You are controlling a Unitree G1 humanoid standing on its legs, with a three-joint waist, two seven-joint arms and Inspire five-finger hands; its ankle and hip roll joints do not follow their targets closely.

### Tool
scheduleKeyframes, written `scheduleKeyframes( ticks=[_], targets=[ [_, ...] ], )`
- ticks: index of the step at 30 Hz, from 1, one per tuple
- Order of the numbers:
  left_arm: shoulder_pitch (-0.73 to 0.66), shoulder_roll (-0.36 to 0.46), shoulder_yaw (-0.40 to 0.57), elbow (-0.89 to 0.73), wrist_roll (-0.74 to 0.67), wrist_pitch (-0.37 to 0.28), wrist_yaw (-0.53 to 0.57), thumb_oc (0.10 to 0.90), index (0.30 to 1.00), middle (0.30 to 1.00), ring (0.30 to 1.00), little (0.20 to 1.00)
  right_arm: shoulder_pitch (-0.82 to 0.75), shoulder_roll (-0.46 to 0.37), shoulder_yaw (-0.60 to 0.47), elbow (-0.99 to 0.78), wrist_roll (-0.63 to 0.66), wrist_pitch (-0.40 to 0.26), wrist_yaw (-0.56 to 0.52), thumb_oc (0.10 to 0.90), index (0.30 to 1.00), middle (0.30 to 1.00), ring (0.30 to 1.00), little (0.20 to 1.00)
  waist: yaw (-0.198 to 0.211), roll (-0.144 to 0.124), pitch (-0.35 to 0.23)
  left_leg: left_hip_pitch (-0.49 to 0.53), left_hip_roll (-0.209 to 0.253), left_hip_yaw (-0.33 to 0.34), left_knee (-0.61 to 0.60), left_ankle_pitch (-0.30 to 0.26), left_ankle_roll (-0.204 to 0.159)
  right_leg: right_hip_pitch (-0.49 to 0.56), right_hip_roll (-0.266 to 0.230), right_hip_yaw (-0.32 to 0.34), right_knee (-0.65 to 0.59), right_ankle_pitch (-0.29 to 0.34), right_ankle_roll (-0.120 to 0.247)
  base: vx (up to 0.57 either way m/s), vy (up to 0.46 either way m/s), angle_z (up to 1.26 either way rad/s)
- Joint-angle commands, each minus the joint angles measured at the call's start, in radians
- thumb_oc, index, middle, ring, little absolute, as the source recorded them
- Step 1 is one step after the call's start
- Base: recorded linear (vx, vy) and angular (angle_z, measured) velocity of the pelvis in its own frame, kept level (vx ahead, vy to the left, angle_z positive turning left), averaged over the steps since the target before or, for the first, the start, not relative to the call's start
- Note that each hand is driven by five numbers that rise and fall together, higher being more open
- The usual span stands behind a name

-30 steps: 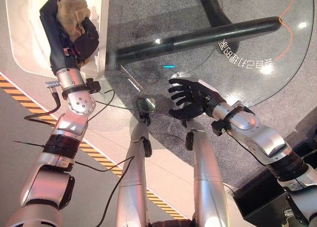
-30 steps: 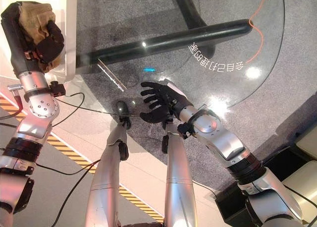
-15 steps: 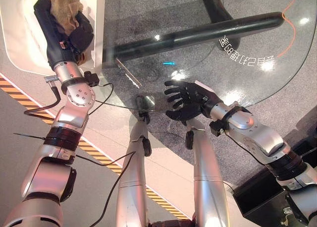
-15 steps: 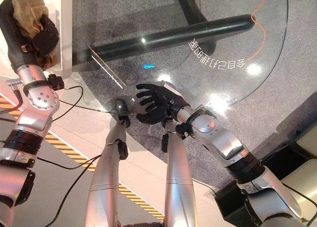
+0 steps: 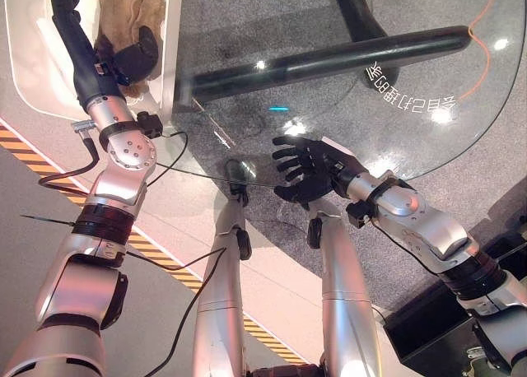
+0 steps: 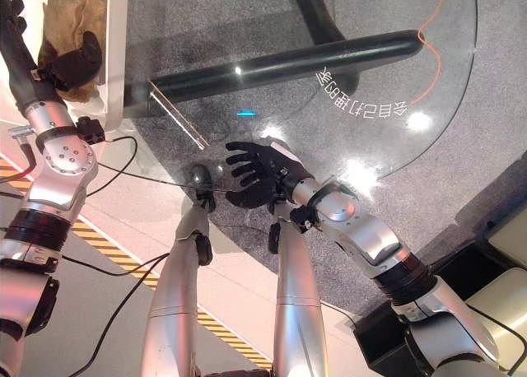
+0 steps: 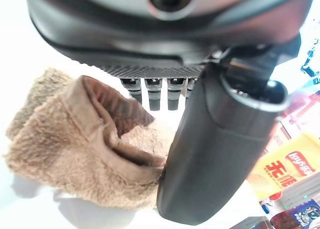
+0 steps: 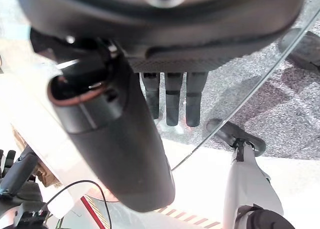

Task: Wipe the table with a cloth and put it in the basket.

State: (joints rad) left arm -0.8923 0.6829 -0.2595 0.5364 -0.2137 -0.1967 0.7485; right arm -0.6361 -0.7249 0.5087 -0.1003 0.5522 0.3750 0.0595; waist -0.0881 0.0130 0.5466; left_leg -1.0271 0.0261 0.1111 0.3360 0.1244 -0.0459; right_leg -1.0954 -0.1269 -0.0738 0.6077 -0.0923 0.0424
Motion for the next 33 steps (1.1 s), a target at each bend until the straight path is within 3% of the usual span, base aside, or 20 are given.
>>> scheduleKeyframes(
  ticks=[1,13,14,15,17,18,23,27,33],
  targets=[
    [-0.013,0.045,0.075,-0.006,0.018,-0.044,0.040,0.800,0.900,0.900,0.900,0.900,0.058,0.022,0.025,-0.026,0.016,0.000,0.013,0.800,0.900,0.900,0.900,0.900,-0.007,0.011,-0.027,0.006,-0.061,0.072,0.156,-0.187,-0.003,0.046,0.068,0.001,-0.200,0.097,0.041,-0.01,-0.037,0.01],
    [0.081,0.058,0.127,-0.045,0.059,-0.079,0.026,0.800,0.900,0.900,0.900,0.900,0.129,0.042,0.001,-0.066,-0.029,-0.028,0.019,0.800,0.900,0.900,0.900,0.900,0.006,0.016,-0.027,0.083,-0.069,0.066,0.124,-0.187,-0.002,0.116,0.059,-0.019,-0.224,0.091,0.044,-0.03,-0.051,0.01],
    [0.096,0.064,0.142,-0.062,0.062,-0.078,0.018,0.800,0.900,0.900,0.900,0.900,0.136,0.046,-0.007,-0.071,-0.044,-0.037,0.025,0.800,0.900,0.900,0.900,0.900,0.006,0.015,-0.027,0.077,-0.073,0.074,0.109,-0.160,0.003,0.112,0.054,-0.027,-0.240,0.116,0.039,-0.05,-0.070,0.03],
    [0.113,0.063,0.140,-0.063,0.063,-0.077,0.015,0.800,0.900,0.900,0.900,0.900,0.150,0.049,-0.004,-0.071,-0.045,-0.038,0.025,0.800,0.900,0.900,0.900,0.900,0.009,0.016,-0.027,0.108,-0.072,0.064,0.114,-0.188,-0.003,0.141,0.057,-0.024,-0.231,0.089,0.045,-0.05,-0.078,0.02],
    [0.145,0.073,0.156,-0.066,0.061,-0.073,-0.006,0.800,0.900,0.900,0.900,0.900,0.171,0.054,-0.010,-0.076,-0.058,-0.050,0.031,0.800,0.900,0.900,0.900,0.900,0.013,0.015,-0.027,0.141,-0.073,0.062,0.101,-0.187,-0.004,0.174,0.055,-0.032,-0.238,0.085,0.045,-0.07,-0.087,0.02],
    [0.155,0.082,0.174,-0.074,0.047,-0.075,-0.014,0.800,0.900,0.900,0.900,0.900,0.171,0.051,-0.022,-0.081,-0.065,-0.058,0.037,0.800,0.900,0.900,0.900,0.900,0.011,0.013,-0.027,0.133,-0.076,0.071,0.084,-0.156,0.002,0.168,0.051,-0.040,-0.254,0.112,0.039,-0.15,-0.111,0.03],
    [0.264,0.084,0.228,-0.094,-0.007,-0.122,-0.048,0.800,0.900,0.900,0.900,0.900,0.242,0.059,-0.046,-0.095,-0.103,-0.097,0.050,0.800,0.900,0.900,0.900,0.900,0.017,0.005,-0.027,0.220,-0.077,0.064,0.047,-0.153,-0.005,0.259,0.053,-0.061,-0.267,0.097,0.037,-0.10,-0.099,0.04],
    [0.343,0.079,0.253,-0.117,-0.002,-0.117,-0.093,0.800,0.900,0.900,0.900,0.900,0.291,0.076,-0.065,-0.088,-0.123,-0.117,0.065,0.800,0.900,0.900,0.900,0.900,0.024,-0.006,-0.027,0.307,-0.075,0.053,0.008,-0.146,-0.011,0.347,0.057,-0.076,-0.286,0.086,0.036,-0.08,-0.126,0.03],
    [0.457,0.050,0.270,-0.111,-0.085,-0.154,-0.189,0.800,0.900,0.900,0.900,0.900,0.361,0.090,-0.079,0.008,-0.143,-0.181,0.078,0.800,0.900,0.900,0.900,0.900,0.037,-0.017,-0.027,0.439,-0.071,0.037,-0.047,-0.136,-0.017,0.476,0.067,-0.089,-0.310,0.066,0.032,-0.06,-0.109,0.04]
  ],
)
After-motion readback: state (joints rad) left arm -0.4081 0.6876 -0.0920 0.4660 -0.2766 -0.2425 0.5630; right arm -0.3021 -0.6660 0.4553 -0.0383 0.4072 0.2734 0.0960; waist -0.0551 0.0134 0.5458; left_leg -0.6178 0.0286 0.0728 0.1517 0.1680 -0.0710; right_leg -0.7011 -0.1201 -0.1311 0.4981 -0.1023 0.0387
